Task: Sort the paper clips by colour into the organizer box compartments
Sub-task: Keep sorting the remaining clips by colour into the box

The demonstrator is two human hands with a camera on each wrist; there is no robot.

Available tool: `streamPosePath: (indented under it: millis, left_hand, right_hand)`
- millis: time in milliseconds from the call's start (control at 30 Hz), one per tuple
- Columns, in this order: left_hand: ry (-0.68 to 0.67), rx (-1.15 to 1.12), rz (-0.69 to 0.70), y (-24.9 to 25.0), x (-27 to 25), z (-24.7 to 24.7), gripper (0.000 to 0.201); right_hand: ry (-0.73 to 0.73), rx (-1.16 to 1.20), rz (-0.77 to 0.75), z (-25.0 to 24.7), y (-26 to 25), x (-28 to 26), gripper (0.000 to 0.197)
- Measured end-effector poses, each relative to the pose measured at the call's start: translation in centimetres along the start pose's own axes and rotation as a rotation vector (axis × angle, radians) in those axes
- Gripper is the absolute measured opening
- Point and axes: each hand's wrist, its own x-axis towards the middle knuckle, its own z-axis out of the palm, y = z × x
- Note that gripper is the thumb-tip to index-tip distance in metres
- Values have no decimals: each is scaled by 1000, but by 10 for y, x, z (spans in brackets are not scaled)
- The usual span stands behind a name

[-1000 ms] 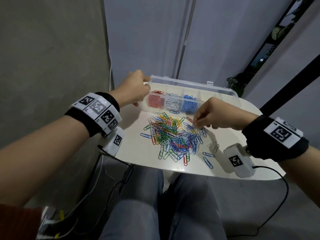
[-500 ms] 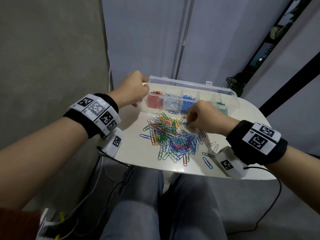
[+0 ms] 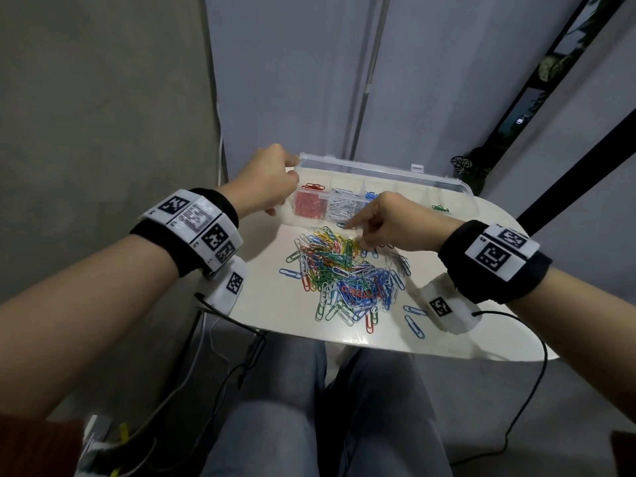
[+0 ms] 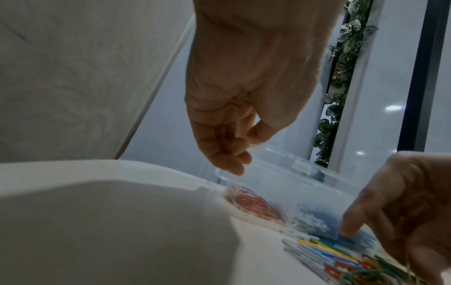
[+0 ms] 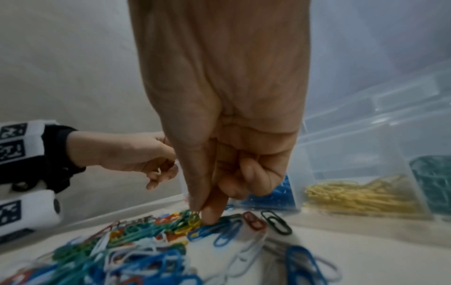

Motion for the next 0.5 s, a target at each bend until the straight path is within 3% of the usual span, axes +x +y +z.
streamPosePath:
  millis: [100, 233, 500]
  left_hand:
    - [-1, 0, 6, -1, 1, 0, 47]
    - [3, 0, 11, -3, 2, 1, 47]
    - [-2, -1, 15, -3, 2, 1, 47]
  right_hand:
    - [-19, -55, -4, 7, -1, 3, 33]
    - [3, -60, 11, 10, -1, 2, 11]
    - [20, -49, 23, 7, 5, -13, 3]
